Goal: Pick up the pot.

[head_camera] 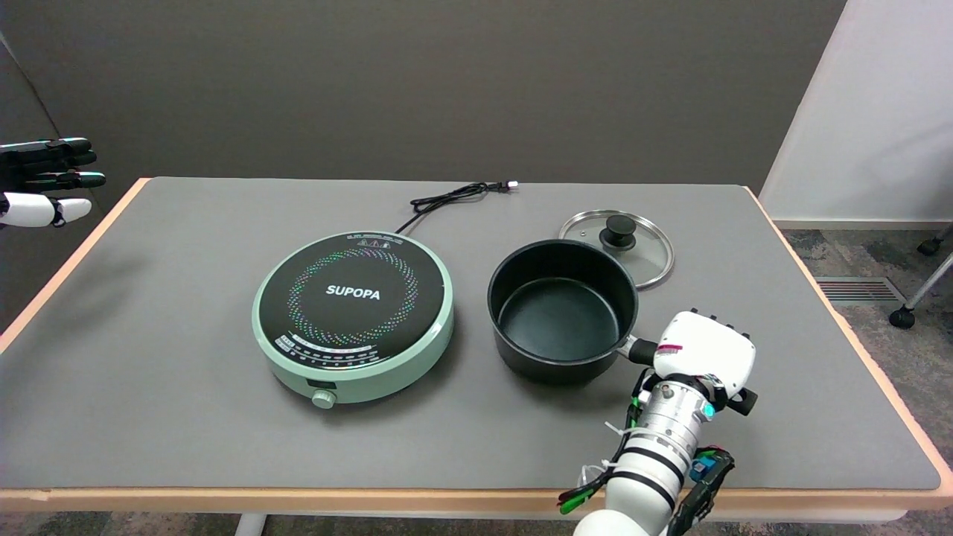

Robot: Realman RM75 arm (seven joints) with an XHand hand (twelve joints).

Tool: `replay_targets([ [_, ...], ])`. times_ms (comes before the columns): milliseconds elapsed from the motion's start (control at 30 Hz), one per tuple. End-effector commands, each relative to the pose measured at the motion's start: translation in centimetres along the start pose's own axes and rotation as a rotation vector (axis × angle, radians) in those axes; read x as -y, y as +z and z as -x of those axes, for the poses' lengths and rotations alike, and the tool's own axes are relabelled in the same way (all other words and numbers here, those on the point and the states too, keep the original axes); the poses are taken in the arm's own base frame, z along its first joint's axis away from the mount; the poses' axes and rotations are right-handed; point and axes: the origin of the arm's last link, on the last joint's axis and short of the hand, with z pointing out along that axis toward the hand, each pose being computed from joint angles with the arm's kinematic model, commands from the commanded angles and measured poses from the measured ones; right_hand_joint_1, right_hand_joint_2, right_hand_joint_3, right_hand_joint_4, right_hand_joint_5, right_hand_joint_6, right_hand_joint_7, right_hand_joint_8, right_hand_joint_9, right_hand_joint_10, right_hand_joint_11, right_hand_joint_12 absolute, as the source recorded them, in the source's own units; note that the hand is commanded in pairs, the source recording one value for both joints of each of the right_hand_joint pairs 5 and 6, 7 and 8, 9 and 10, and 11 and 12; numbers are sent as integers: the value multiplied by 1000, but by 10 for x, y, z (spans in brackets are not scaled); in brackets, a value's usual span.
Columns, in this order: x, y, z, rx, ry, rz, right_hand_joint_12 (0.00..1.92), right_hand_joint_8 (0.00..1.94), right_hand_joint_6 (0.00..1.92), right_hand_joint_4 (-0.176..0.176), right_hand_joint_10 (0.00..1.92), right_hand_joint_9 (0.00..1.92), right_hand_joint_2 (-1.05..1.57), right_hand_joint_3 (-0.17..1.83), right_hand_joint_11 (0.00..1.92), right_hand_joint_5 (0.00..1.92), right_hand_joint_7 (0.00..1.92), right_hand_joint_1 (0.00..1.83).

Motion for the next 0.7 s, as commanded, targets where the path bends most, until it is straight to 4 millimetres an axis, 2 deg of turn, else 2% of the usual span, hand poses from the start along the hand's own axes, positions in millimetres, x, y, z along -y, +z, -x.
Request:
replay_targets([
  [33, -3, 5, -2, -2, 15, 17, 1867, 1867, 1867, -44, 1867, 1867, 503, 722, 1867, 1867, 1867, 1264],
  [167, -4, 8, -3, -4, 29, 30, 1867, 1867, 1867, -50, 1867, 1867, 839, 860, 1867, 1867, 1867, 1165],
  [267, -6, 11, -3, -6, 43, 40, 1869, 1869, 1869, -54, 1869, 1869, 1020, 820, 1869, 1869, 1869, 1082],
  [333, -7, 12, -3, -9, 50, 44, 1880, 1880, 1880, -62, 1880, 1880, 1206, 719, 1880, 1880, 1880, 976],
  [367, -7, 13, -3, -9, 55, 46, 1885, 1885, 1885, -67, 1885, 1885, 1177, 835, 1885, 1885, 1885, 935],
  [400, -7, 13, -3, -10, 60, 47, 1891, 1891, 1891, -65, 1891, 1891, 996, 1125, 1891, 1891, 1891, 929],
  [433, -8, 13, -3, -12, 64, 48, 1896, 1896, 1896, -60, 1896, 1896, 862, 1226, 1896, 1896, 1896, 928],
  [467, -8, 13, -3, -14, 68, 50, 1900, 1900, 1900, -58, 1900, 1900, 822, 1225, 1900, 1900, 1900, 889],
  [533, -9, 13, -2, -14, 75, 52, 1906, 1906, 1906, -40, 1906, 1906, 879, 1115, 1906, 1906, 1906, 840],
  [567, -9, 13, -1, -14, 81, 54, 1912, 1912, 1912, -38, 1912, 1912, 1026, 924, 1912, 1912, 1912, 790],
  [700, -10, 14, 1, -6, 86, 57, 1919, 1919, 1919, -43, 1919, 1919, 1357, 615, 1919, 1919, 1919, 754],
])
